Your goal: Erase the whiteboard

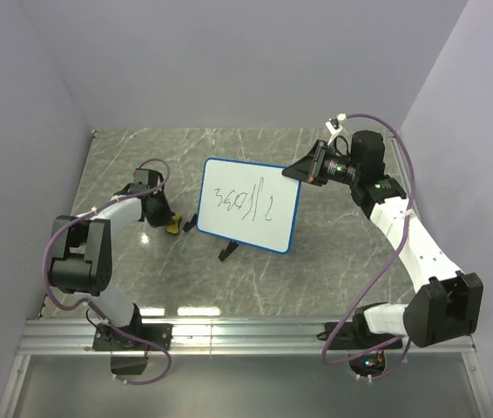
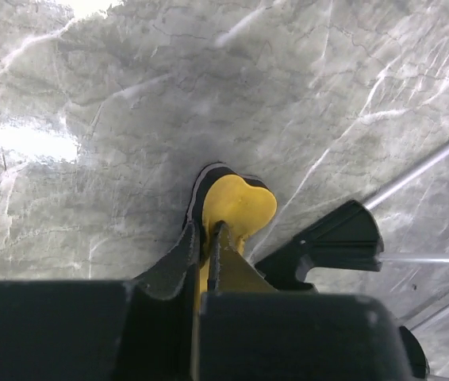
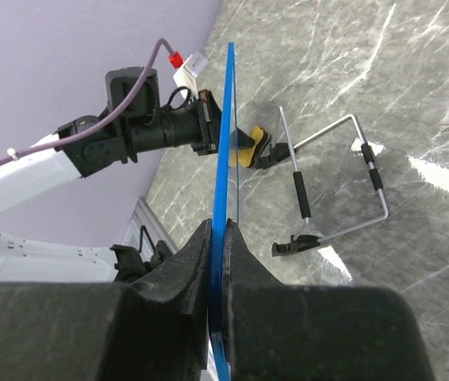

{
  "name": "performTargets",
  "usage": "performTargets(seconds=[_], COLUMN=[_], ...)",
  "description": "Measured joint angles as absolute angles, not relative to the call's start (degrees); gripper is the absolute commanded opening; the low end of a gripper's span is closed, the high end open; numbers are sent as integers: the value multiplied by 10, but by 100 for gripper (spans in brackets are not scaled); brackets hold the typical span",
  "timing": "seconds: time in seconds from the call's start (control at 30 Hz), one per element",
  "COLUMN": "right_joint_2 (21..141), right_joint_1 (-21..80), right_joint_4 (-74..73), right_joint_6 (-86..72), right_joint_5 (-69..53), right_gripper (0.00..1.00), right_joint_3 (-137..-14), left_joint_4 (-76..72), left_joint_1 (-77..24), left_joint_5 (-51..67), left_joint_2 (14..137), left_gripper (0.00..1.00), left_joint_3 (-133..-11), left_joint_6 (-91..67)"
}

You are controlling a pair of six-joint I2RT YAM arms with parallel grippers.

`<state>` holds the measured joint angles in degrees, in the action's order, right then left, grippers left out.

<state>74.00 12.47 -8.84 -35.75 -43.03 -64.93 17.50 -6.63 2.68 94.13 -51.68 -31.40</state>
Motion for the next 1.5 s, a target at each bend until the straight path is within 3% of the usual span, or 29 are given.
performTargets(seconds=[0.37,0.4,0.43,0.53,0.57,0.63,0.93,1.13,1.4,1.5], right_joint_2=[734,734,734,734,734,734,735,735,735,735], right_joint_1=[125,125,125,124,124,124,119,119,112,109], right_joint_4=[-100,-100,-100,-99,-99,-99,-99,-100,-109,-113], right_joint_6=[-355,-355,-355,-355,-355,-355,-361,-361,-359,-356], right_joint_5=[-430,-430,-430,-430,-430,-430,-429,-429,-429,-429], right_gripper=[0,0,0,0,0,0,0,0,0,0], right_joint_3=[-660,-665,-671,-686,-689,-696,-698,-698,-698,-698], left_joint_4=[204,205,205,218,223,236,247,247,243,235], left_joint_1=[-15,-9,-4,6,8,12,-4,-48,-58,-58], left_joint_5=[74,73,71,50,42,29,12,13,-11,-20], left_joint_2=[954,953,951,940,935,924,894,906,959,964], left_gripper=[1,8,28,54,68,77,78,70,52,34], left_joint_3=[-540,-540,-540,-540,-539,-539,-546,-552,-557,-557], left_joint_6=[-328,-327,-325,-308,-303,-293,-262,-257,-252,-252])
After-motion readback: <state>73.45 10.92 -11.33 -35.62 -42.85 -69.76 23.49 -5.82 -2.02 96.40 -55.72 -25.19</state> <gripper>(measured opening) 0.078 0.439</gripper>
